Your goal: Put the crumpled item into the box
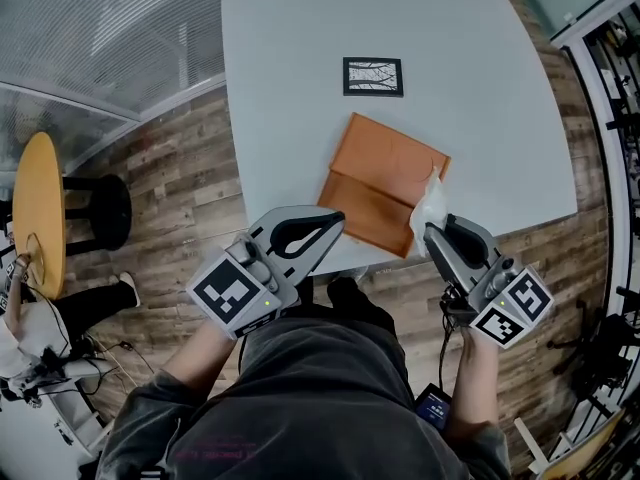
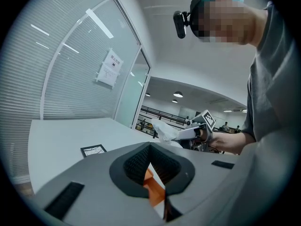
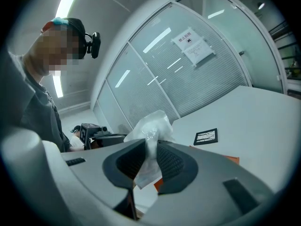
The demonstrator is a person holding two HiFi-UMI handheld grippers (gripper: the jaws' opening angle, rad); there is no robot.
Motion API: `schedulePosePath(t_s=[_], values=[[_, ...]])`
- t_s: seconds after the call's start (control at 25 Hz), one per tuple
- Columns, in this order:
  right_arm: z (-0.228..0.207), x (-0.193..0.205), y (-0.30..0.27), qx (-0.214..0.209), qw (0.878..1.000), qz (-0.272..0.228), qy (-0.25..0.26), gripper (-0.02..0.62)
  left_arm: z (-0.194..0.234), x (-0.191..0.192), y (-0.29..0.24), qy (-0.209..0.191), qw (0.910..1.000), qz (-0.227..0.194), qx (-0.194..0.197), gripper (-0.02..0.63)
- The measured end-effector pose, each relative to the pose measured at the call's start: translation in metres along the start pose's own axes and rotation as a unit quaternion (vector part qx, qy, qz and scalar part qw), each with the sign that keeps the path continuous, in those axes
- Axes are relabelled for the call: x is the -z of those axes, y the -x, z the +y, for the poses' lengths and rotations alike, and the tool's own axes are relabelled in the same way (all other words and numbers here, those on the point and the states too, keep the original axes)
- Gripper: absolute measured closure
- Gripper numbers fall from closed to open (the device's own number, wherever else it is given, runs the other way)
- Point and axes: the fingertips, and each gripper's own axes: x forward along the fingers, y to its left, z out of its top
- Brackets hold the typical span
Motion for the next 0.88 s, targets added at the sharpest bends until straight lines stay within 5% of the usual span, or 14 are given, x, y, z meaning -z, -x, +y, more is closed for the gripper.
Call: schedulePosePath(t_s=[0.44,0.88], values=[[0.008,0.004,-0.042,0.058,0.998,0.007,-0.002,0.518,0.039,0.008,0.036,0.005,0.9986,0.013,0.05,0.594],[-0.003,0.043,-0.076,0.096,0.993,0.065,0.008,0.518,0.064,0.018,0.048,0.015,0.9969,0.016,0.076,0.594]])
